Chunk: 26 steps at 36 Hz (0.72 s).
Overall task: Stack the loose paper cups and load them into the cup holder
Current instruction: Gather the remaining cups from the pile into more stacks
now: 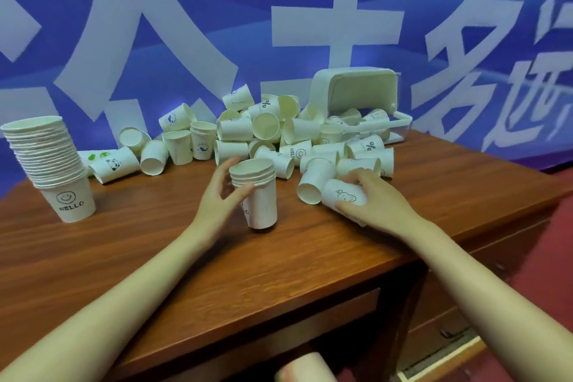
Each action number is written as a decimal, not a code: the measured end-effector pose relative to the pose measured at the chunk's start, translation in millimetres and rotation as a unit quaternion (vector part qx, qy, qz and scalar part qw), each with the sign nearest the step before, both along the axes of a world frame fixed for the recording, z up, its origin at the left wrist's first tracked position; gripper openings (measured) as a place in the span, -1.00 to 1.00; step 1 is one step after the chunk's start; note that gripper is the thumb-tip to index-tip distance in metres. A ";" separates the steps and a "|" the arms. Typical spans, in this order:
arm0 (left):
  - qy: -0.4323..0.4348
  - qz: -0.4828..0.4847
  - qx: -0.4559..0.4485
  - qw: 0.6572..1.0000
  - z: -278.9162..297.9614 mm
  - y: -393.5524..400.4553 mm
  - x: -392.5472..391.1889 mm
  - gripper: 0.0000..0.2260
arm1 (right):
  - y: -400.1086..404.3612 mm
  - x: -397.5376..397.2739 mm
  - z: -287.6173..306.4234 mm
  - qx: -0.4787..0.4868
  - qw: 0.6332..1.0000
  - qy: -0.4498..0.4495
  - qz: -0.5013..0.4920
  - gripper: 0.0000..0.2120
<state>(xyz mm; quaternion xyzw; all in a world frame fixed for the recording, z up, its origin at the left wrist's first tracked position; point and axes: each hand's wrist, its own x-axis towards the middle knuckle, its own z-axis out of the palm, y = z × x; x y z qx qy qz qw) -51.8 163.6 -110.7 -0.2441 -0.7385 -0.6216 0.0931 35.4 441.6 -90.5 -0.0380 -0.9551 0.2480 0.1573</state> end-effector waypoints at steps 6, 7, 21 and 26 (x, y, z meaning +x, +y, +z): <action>-0.011 0.002 0.016 1.000 -3.0 -1.7 -0.7 -0.33 | 0.8 13.5 1.2 -0.047 0.999 -0.007 0.025 -0.59; -0.023 0.009 0.029 0.999 -2.3 -2.5 -2.1 -0.36 | 1.8 13.2 -0.2 -0.059 0.998 0.003 0.029 -0.59; -0.075 0.057 0.056 0.994 6.1 -17.7 -9.8 -0.60 | -80.7 -65.1 31.3 -0.377 0.914 0.098 0.117 -0.51; -0.071 0.071 0.065 0.993 10.7 -30.9 -19.4 -0.49 | -105.1 -104.1 45.4 -0.425 0.882 0.146 0.142 -0.57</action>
